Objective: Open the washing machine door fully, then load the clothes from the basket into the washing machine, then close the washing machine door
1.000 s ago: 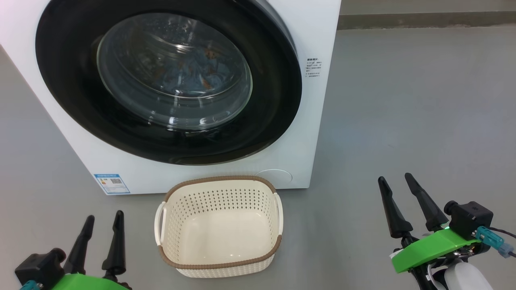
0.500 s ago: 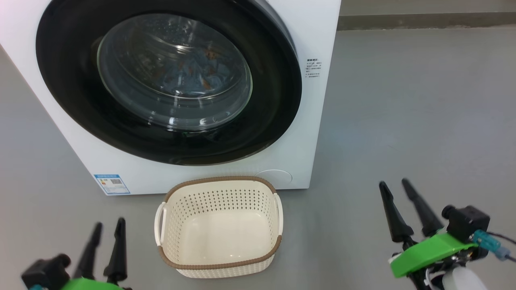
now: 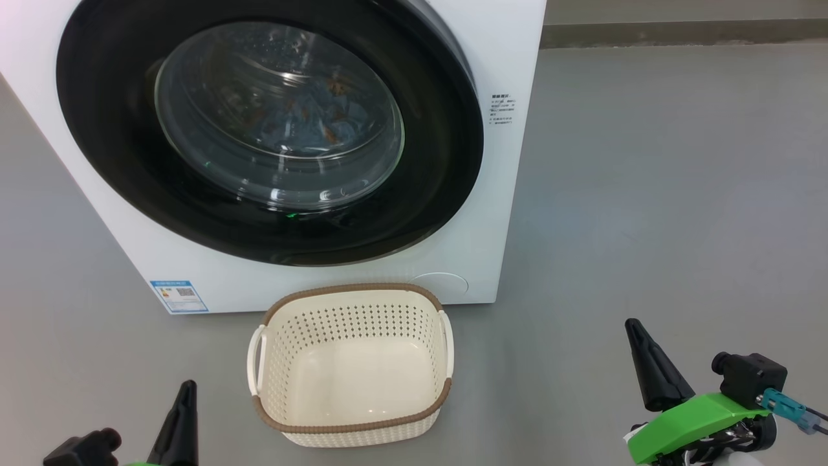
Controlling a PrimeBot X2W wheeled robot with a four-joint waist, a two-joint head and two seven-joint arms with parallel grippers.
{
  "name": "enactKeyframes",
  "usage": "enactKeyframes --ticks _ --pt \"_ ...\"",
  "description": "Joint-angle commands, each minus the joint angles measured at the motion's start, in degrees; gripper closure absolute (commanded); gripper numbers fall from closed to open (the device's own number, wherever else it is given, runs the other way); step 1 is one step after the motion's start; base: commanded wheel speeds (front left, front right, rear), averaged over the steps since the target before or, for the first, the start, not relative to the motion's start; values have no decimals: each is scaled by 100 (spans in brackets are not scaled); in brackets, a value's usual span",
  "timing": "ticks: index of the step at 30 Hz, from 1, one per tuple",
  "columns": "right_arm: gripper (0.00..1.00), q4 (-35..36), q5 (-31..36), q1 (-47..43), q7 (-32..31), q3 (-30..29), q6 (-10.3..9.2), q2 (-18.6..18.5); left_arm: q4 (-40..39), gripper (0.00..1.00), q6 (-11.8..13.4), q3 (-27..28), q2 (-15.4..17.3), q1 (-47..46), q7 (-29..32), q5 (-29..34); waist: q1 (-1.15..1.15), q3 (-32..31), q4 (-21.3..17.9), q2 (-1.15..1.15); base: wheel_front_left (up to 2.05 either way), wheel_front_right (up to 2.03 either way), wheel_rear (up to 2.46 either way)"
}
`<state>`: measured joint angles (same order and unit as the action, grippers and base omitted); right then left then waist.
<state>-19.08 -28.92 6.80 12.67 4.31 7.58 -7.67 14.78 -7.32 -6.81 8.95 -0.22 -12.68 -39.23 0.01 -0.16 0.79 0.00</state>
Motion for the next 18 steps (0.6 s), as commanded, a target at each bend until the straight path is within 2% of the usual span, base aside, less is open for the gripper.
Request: enactKeyframes --ticks 1,18 --pt "100 172 -150 151 -26 -56 -1 -28 -118 100 -3 109 63 -184 30 -120 -1 2 0 0 0 0 0" --pt "100 222 -1091 121 -314 -212 -2 50 -109 100 -5 292 -36 -249 315 -912 -1 7 -12 0 0 0 0"
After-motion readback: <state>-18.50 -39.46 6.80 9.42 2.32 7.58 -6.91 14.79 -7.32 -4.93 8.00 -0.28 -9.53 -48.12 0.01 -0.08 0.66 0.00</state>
